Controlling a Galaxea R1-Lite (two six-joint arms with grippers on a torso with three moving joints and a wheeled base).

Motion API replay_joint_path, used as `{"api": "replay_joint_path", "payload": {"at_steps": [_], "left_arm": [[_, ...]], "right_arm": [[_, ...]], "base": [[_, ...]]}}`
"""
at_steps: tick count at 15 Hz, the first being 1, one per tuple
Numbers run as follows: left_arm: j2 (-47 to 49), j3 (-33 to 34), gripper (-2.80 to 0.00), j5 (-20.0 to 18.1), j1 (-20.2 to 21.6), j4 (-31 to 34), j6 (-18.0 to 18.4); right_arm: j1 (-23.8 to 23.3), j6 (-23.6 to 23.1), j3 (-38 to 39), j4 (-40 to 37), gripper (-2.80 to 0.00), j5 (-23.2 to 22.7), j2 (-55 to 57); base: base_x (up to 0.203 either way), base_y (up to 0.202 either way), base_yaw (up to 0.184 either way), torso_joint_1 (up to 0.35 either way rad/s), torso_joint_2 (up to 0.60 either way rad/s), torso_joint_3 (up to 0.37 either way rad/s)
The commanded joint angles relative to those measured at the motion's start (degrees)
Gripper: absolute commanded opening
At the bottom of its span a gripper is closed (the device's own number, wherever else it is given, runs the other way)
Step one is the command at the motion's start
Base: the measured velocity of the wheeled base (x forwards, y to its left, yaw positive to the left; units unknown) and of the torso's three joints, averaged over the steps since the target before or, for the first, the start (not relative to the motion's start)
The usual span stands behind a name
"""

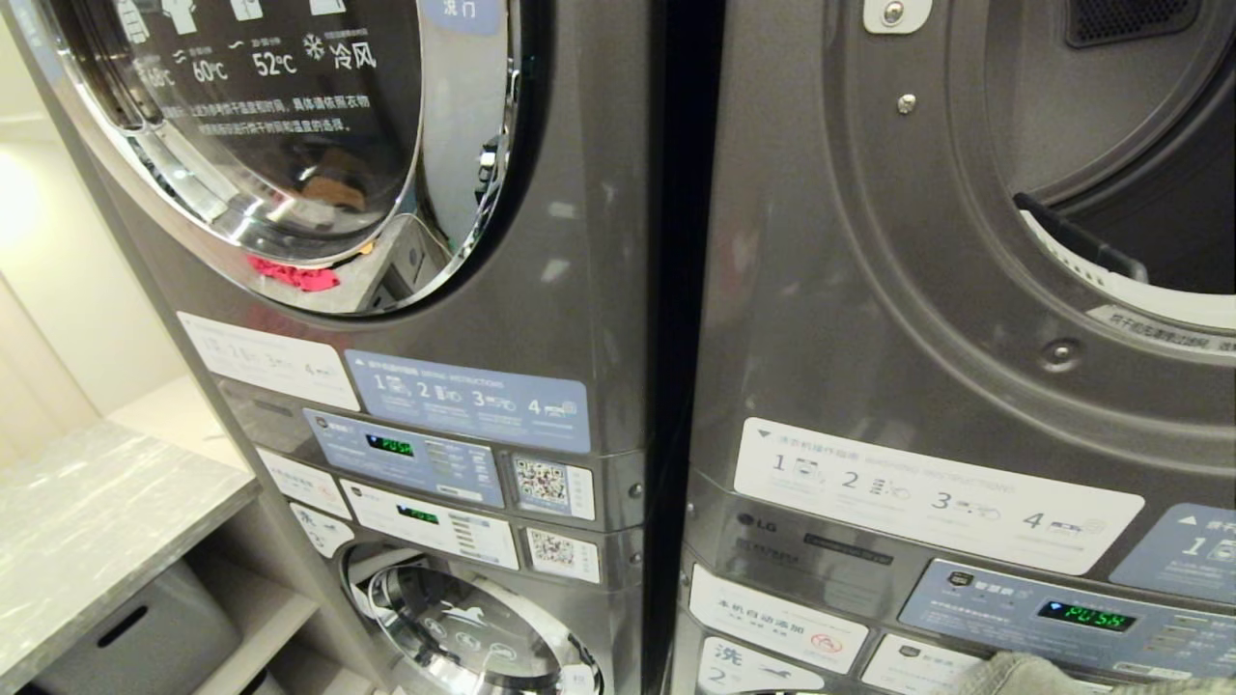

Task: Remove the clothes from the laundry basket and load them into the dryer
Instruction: Put the clothes in the dryer

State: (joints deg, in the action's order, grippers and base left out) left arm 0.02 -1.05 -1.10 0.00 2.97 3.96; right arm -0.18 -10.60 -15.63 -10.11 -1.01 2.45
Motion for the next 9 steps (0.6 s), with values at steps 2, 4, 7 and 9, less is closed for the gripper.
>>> {"api": "replay_joint_path", "payload": {"at_steps": [2, 4, 7, 9], "left_arm": [[0.0, 0.0, -2.8, 0.0, 0.0, 0.0, 0.1], [0.0, 0.0, -2.8, 0.0, 0.0, 0.0, 0.0], [0.0, 0.0, -2.8, 0.0, 0.0, 0.0, -0.1], [0.0, 0.0, -2.8, 0.1, 0.0, 0.0, -0.3]], "right_arm": [[0.0, -0.7, -13.9, -1.2, -2.8, -0.2, 14.7], [0.0, -1.0, -26.0, 0.2, -2.8, -0.2, 28.3], [0.0, -1.1, -46.6, 5.8, -2.8, -0.1, 48.4], [0.0, -1.3, -60.2, 8.9, -2.8, 0.5, 60.5]], "base": [[0.0, 0.0, 0.0, 0.0, 0.0, 0.0], [0.0, 0.0, 0.0, 0.0, 0.0, 0.0], [0.0, 0.0, 0.0, 0.0, 0.0, 0.0], [0.0, 0.0, 0.0, 0.0, 0.0, 0.0]]}}
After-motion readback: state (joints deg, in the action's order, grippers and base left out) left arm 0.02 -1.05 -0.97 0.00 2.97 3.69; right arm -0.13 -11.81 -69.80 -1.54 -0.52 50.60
